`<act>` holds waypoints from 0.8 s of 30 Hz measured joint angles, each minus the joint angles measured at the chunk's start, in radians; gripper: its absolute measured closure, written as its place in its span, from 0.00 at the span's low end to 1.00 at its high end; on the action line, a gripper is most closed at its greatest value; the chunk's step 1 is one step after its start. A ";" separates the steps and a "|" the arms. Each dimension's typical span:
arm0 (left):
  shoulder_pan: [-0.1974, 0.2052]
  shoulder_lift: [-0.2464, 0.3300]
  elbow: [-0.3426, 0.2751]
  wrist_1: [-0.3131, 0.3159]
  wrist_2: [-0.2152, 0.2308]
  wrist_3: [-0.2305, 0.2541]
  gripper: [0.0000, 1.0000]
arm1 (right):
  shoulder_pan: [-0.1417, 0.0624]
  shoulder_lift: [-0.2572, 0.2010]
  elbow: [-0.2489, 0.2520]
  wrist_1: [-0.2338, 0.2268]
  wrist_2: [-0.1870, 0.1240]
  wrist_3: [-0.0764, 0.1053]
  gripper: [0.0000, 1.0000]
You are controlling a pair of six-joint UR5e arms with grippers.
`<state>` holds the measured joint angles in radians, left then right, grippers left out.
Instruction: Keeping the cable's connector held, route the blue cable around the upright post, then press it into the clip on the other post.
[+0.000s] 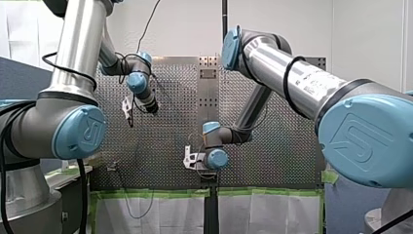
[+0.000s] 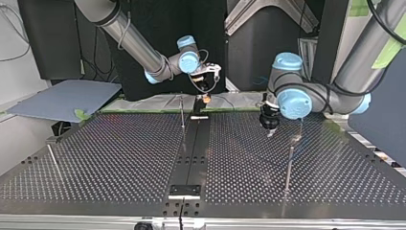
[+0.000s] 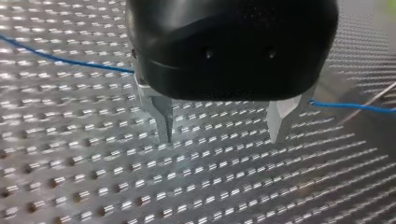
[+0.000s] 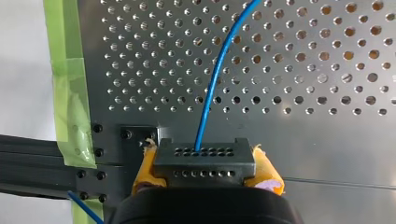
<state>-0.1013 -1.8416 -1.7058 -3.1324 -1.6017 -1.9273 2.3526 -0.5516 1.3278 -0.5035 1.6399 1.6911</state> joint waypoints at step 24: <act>-0.043 0.057 -0.005 -0.061 0.049 -0.028 0.00 | -0.004 0.000 0.003 0.001 0.033 0.010 1.00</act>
<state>-0.1446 -1.7849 -1.7105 -3.1935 -1.5529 -1.9553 2.3485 -0.5520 1.3308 -0.5029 1.6733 1.7009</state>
